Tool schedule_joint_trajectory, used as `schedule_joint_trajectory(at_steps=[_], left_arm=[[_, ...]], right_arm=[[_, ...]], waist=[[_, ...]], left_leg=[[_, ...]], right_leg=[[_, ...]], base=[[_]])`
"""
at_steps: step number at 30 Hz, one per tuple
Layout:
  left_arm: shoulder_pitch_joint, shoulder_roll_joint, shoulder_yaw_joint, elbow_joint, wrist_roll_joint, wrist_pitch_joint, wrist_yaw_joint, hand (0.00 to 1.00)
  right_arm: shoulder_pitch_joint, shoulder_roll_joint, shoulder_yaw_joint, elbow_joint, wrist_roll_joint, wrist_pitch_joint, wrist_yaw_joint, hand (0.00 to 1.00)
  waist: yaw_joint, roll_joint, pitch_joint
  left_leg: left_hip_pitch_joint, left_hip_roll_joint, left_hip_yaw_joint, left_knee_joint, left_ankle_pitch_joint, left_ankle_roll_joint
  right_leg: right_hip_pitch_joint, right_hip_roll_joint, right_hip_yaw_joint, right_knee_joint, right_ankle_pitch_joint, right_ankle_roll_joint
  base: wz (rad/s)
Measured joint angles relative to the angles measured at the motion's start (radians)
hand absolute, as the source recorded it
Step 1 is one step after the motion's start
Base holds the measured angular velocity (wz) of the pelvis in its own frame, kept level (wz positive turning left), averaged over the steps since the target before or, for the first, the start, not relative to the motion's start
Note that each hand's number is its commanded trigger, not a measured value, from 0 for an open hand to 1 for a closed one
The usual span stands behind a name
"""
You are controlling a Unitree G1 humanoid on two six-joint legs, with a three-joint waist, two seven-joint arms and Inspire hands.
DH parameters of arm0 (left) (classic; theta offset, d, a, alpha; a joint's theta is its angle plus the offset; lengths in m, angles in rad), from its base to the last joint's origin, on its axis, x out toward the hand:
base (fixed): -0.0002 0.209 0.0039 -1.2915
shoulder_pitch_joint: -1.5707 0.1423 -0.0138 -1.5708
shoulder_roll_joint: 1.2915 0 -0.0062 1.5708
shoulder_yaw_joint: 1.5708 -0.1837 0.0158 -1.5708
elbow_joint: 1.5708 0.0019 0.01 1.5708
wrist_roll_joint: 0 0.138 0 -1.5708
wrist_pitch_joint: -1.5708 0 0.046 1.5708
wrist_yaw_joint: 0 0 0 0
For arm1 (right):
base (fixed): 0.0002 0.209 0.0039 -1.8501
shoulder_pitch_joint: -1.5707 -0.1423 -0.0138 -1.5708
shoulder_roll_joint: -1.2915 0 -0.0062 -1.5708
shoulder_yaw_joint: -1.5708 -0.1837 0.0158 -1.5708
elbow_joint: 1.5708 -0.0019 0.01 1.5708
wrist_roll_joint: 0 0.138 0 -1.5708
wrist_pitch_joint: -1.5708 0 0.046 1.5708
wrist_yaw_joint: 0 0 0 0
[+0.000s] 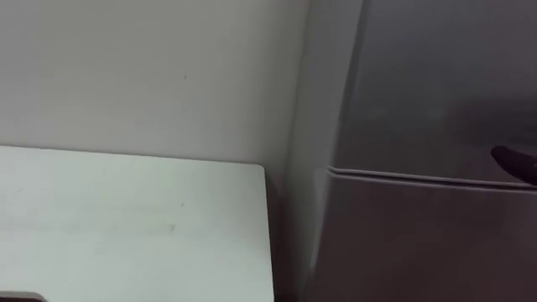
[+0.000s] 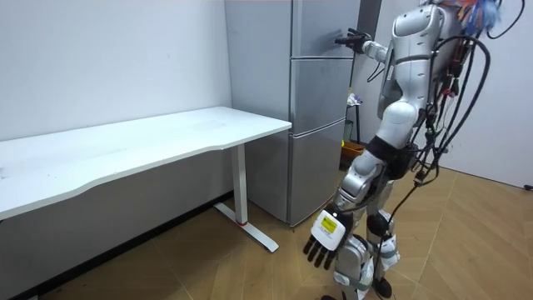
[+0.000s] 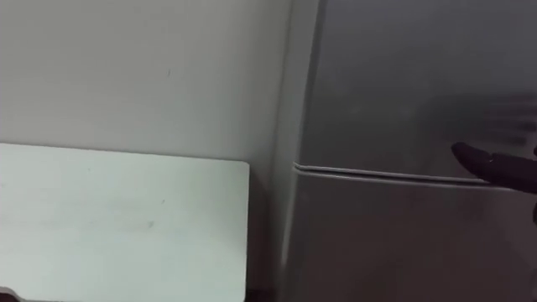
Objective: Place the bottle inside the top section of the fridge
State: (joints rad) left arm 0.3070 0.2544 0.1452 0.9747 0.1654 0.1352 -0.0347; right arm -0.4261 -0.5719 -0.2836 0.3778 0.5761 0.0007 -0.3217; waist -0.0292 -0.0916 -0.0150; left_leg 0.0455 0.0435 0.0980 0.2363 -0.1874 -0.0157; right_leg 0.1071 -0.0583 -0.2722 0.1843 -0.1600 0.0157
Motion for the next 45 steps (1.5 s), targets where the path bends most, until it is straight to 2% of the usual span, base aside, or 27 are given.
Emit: schedule_joint_trajectory(at_steps=[4, 6, 8, 13, 19, 21, 27, 31, 35, 38, 43, 45], left_arm=[[0.009, -0.001, 0.016, -0.005, -0.012, -0.026, 0.024, 0.0], [0.009, -0.004, 0.04, -0.004, -0.018, -0.034, 0.046, 0.0], [0.016, -0.006, 0.047, -0.004, -0.02, -0.035, 0.057, 0.0], [0.022, -0.016, 0.047, -0.004, -0.02, -0.035, 0.075, 0.0], [0.025, -0.035, 0.047, -0.01, -0.026, -0.048, 0.104, 0.0], [0.034, -0.045, 0.047, -0.009, -0.026, -0.053, 0.114, 0.0], [0.033, -0.047, 0.047, -0.013, -0.054, -0.054, 0.114, 0.0], [0.033, -0.051, 0.046, -0.013, -0.056, -0.054, 0.114, 0.0], [0.039, -0.056, 0.046, -0.013, -0.058, -0.053, 0.114, 0.0], [0.039, -0.057, 0.046, -0.011, -0.058, -0.054, 0.114, 0.0], [0.046, -0.079, 0.046, -0.011, -0.085, -0.055, 0.114, 0.0], [0.046, -0.084, 0.046, -0.009, -0.115, -0.059, 0.115, 0.0]], right_arm=[[0.02, -0.019, -0.027, -0.003, 0.074, 0.0, -0.051, 0.0], [0.04, -0.019, -0.064, -0.021, 0.107, 0.0, -0.095, 0.0], [0.058, -0.019, -0.089, -0.044, 0.125, 0.0, -0.129, 0.0], [0.152, -0.021, -0.15, -0.093, 0.119, -0.022, -0.205, 0.0], [0.31, -0.01, -0.192, -0.081, 0.126, -0.034, -0.274, 0.0], [0.369, 0.019, -0.201, -0.063, 0.13, -0.034, -0.296, 0.0], [0.473, 0.113, -0.22, -0.025, 0.217, -0.036, -0.332, 0.0], [0.505, 0.154, -0.215, 0.014, 0.233, -0.054, -0.354, 0.0], [0.542, 0.214, -0.214, 0.057, 0.256, -0.058, -0.354, 0.0], [0.561, 0.231, -0.196, 0.15, 0.247, -0.066, -0.335, 0.0], [0.586, 0.276, -0.193, 0.247, 0.232, -0.065, -0.318, 0.0], [0.608, 0.282, -0.141, 0.317, 0.202, -0.076, -0.307, 0.0]], waist=[[-0.005, 0.0, 0.0018], [-0.01, -0.012, 0.0087], [-0.017, -0.01, 0.0088], [-0.025, -0.009, 0.0123], [-0.034, 0.008, 0.0113], [-0.029, 0.011, 0.0115], [-0.03, 0.026, 0.0149], [-0.031, 0.035, 0.0152], [-0.036, 0.04, 0.0137], [-0.031, 0.042, 0.0131], [-0.032, 0.056, 0.0117], [-0.028, 0.059, 0.0095]], left_leg=[[0.006, 0.0, 0.008, -0.012, 0.0, -0.001], [0.012, 0.0, 0.015, -0.024, -0.001, -0.003], [0.017, -0.001, 0.019, -0.032, -0.002, -0.004], [0.018, 0.0, 0.034, -0.034, -0.009, -0.004], [0.023, 0.002, 0.041, -0.038, -0.017, -0.005], [0.035, 0.002, 0.052, -0.044, -0.017, -0.005], [0.051, 0.002, 0.073, -0.051, -0.017, -0.004], [0.047, 0.002, 0.073, -0.05, -0.017, -0.004], [0.046, 0.001, 0.073, -0.051, -0.017, -0.004], [0.047, 0.001, 0.073, -0.049, -0.017, -0.004], [0.051, 0.0, 0.074, -0.059, -0.019, -0.004], [0.055, 0.0, 0.076, -0.062, -0.019, -0.004]], right_leg=[[-0.005, 0.0, 0.003, -0.002, -0.006, 0.001], [-0.007, -0.001, 0.01, -0.002, -0.012, 0.002], [-0.006, 0.0, 0.015, -0.004, -0.015, 0.003], [0.004, 0.002, 0.029, -0.015, -0.015, 0.004], [0.005, 0.004, 0.036, -0.016, -0.015, 0.005], [0.007, 0.004, 0.049, -0.015, -0.016, 0.006], [-0.002, 0.004, 0.075, -0.013, -0.023, 0.01], [-0.006, 0.004, 0.075, -0.013, -0.022, 0.009], [-0.009, 0.004, 0.071, -0.013, -0.022, 0.009], [-0.005, 0.004, 0.069, -0.015, -0.022, 0.009], [-0.004, 0.003, 0.072, -0.012, -0.026, 0.011], [-0.003, 0.003, 0.074, -0.015, -0.028, 0.01]], base=[[-0.06], [-0.08], [-0.07], [-0.06], [-0.04], [-0.15], [-0.11], [-0.01], [0.02], [0.0], [0.0], [-0.02]])
